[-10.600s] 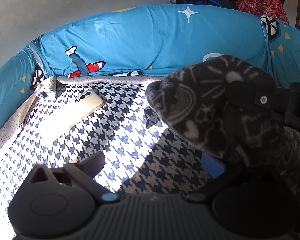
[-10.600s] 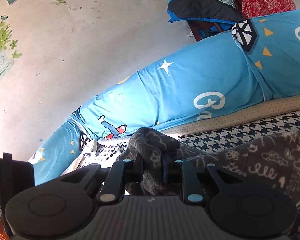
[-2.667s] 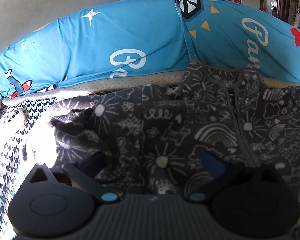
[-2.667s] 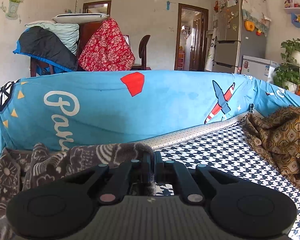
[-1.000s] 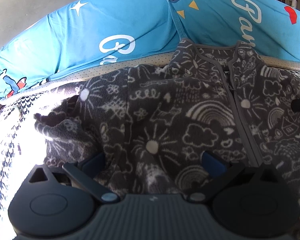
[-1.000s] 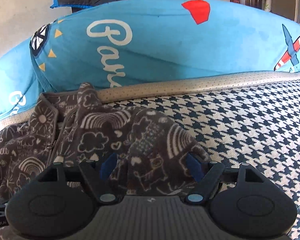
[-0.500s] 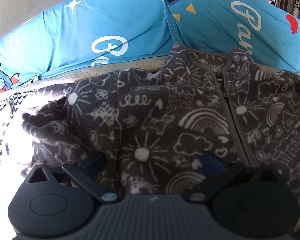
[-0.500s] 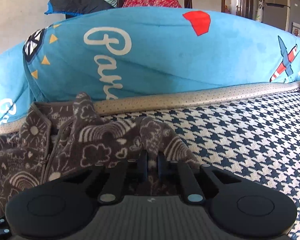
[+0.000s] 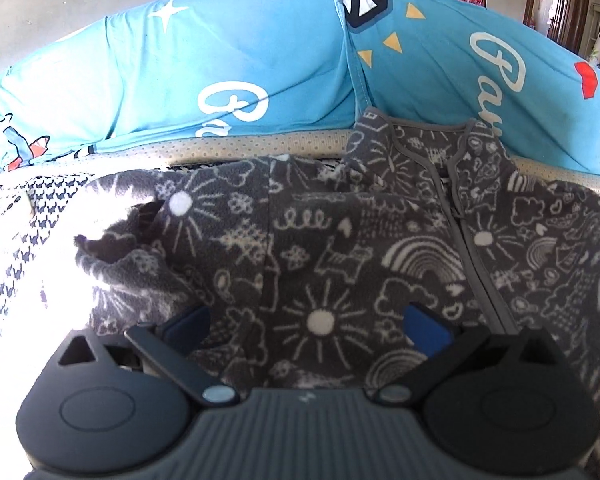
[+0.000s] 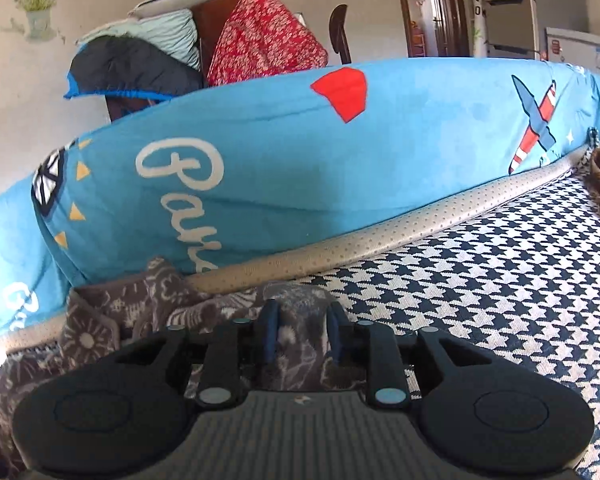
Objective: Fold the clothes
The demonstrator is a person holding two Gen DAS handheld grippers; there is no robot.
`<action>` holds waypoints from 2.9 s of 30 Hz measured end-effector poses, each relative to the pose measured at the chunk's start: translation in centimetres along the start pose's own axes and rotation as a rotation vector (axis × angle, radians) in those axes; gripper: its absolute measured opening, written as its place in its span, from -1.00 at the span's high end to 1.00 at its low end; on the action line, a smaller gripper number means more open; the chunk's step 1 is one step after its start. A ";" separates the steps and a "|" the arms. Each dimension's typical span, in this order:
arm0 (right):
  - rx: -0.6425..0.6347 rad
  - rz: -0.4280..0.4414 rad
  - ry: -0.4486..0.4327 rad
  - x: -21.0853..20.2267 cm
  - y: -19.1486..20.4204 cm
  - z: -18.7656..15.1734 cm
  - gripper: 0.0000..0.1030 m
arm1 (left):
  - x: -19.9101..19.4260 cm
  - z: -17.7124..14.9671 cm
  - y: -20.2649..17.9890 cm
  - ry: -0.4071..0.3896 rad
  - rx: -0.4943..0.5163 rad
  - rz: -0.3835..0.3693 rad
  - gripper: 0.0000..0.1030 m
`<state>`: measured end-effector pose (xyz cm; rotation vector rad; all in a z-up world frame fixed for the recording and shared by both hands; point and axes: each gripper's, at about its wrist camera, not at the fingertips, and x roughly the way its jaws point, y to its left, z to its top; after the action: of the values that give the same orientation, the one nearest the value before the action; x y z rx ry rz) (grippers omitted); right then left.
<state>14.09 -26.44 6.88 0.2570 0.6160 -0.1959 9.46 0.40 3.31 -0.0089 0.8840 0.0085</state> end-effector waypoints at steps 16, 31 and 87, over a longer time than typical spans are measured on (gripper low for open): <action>-0.065 -0.066 0.095 -5.0 -3.8 -1.7 0.19 | -8.3 0.0 -4.0 -0.123 0.079 -0.080 -1.00; -0.091 -0.031 0.193 -10.6 -5.2 -6.6 -0.19 | -7.2 -2.4 -7.7 -0.148 0.242 0.022 -1.00; 0.140 -0.291 0.075 -14.1 -15.0 -2.9 -0.27 | -4.6 -1.4 -7.1 0.023 0.158 -0.086 -1.00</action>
<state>-2.57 -38.34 10.29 0.3104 0.7139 -0.5124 5.56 -6.74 6.07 0.1007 0.9044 -0.1423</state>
